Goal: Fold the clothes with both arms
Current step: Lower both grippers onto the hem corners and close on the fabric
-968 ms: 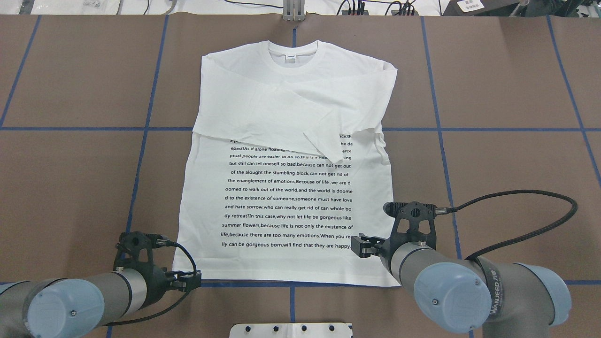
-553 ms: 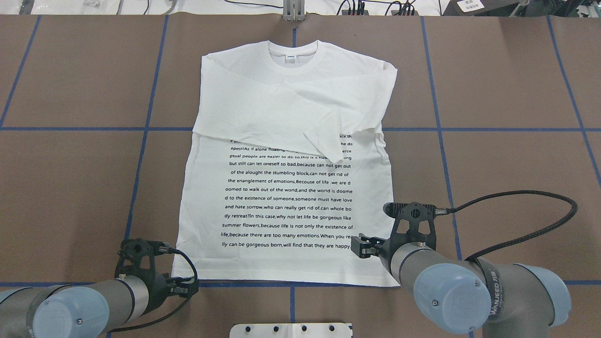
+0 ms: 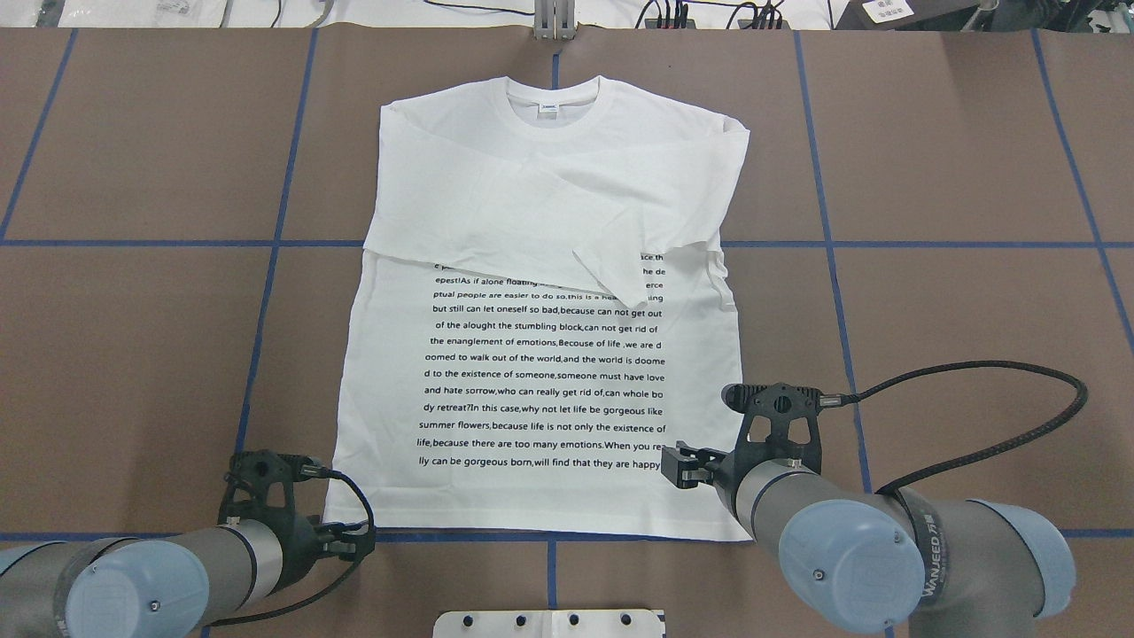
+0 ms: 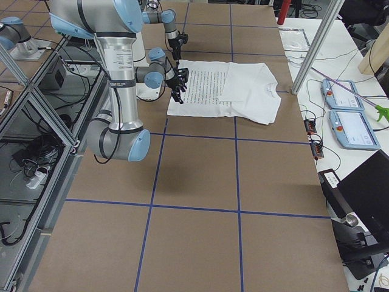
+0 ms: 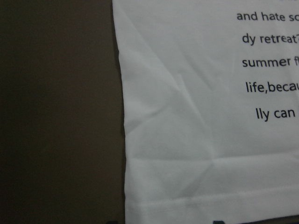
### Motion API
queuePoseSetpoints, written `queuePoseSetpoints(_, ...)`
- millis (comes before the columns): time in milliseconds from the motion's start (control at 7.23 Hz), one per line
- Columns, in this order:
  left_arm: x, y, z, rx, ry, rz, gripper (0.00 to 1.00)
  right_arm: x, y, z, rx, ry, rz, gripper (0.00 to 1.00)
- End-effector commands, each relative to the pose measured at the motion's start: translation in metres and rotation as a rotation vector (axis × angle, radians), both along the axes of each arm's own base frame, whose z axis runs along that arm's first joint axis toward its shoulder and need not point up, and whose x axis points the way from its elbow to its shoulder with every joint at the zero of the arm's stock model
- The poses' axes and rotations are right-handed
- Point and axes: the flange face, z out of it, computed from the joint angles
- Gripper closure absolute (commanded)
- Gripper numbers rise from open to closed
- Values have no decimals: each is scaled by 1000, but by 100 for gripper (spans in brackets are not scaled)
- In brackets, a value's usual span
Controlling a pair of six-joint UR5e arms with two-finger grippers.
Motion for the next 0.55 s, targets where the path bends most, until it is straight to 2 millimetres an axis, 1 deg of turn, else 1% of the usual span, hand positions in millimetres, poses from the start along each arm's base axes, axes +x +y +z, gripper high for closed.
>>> queuePoseSetpoints(0,1,0,0,-1,1,2,47,-1,0,1,-1,1,-1,1)
queuePoseSetpoints(138,1,0,-1,-1,2,2,63,-1,0,0,-1,0,-1,1)
queuePoseSetpoints(277,0,-1,-3,0,5,0,91,-1,0,0,-1,0,-1,1)
queuePoseSetpoints(415,-3,-4,-6,0,11,-7,100,-1,0,-1,1,-1,-2,1)
